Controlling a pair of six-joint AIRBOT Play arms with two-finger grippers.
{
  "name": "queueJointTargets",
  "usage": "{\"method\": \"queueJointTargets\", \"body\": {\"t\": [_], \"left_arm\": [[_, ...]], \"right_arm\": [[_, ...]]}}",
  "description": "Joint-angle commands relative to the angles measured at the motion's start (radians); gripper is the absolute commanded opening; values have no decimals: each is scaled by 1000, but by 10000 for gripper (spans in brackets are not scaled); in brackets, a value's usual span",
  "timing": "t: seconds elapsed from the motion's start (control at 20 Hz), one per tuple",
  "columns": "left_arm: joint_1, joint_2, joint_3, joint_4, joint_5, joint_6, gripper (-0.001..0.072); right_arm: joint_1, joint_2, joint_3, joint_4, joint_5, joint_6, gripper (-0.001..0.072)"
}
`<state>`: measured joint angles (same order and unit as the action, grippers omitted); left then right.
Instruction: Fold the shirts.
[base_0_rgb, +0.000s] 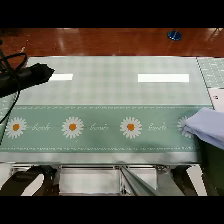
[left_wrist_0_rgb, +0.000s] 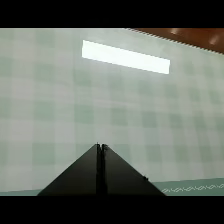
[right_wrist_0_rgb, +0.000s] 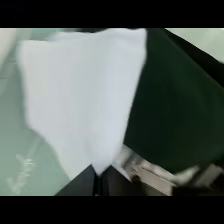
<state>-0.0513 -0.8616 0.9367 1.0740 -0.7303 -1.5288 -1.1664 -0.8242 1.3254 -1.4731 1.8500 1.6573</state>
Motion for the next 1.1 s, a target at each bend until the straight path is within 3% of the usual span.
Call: {"method": "queueJointTargets", "body": {"t": [0.0, 0.05, 0.1, 0.15, 0.2, 0.35, 0.4, 0.45, 0.5, 0.6, 0.7, 0.8, 0.9, 1.0, 1.05], "left_arm": [[-14, -4, 0, 0, -5, 29, 20], [-13, -6, 0, 2, -18, 84, 20], [-9, -6, 0, 12, -30, 106, 20], [-3, -6, 0, 14, -31, 104, 20], [-3, -6, 0, 14, -23, 104, 20], [2, -7, 5, 37, 17, 105, 20], [16, -14, 29, 64, 21, 105, 20], [44, -27, 71, 92, 10, 104, 20], [85, -45, 136, 88, -5, 83, 20], [126, -107, 307, 42, -33, 55, 20], [84, -212, 529, 41, -148, 55, 19], [-5, -318, 715, 47, -309, 55, 19], [-100, -368, 757, 116, -390, 55, 19], [-162, -399, 657, 363, -334, 31, 19], [-159, -432, 597, 484, -335, -71, 19]], "right_arm": [[-101, 82, -127, -263, 6, 16, 17], [-95, 85, -146, -283, 7, 10, 19], [-87, 85, -168, -284, 7, 2, 134], [-81, 85, -194, -283, 7, 2, 341], [-80, 85, -216, -281, -1, 2, 418], [-69, 39, -198, -185, -74, 2, 413], [-51, 12, -161, -123, -115, -4, 359], [-8, -22, -103, -25, -171, -50, 148], [52, -59, -34, 86, -224, -106, 16], [245, -140, 119, 289, -374, -138, 16], [508, -227, 262, 390, -521, -140, 16], [783, -312, 343, 343, -596, -138, 17], [1002, -399, 349, 208, -587, -134, 16], [1147, -509, 338, -35, -539, -43, 16], [1186, -558, 329, -115, -510, 15, 16]]}}
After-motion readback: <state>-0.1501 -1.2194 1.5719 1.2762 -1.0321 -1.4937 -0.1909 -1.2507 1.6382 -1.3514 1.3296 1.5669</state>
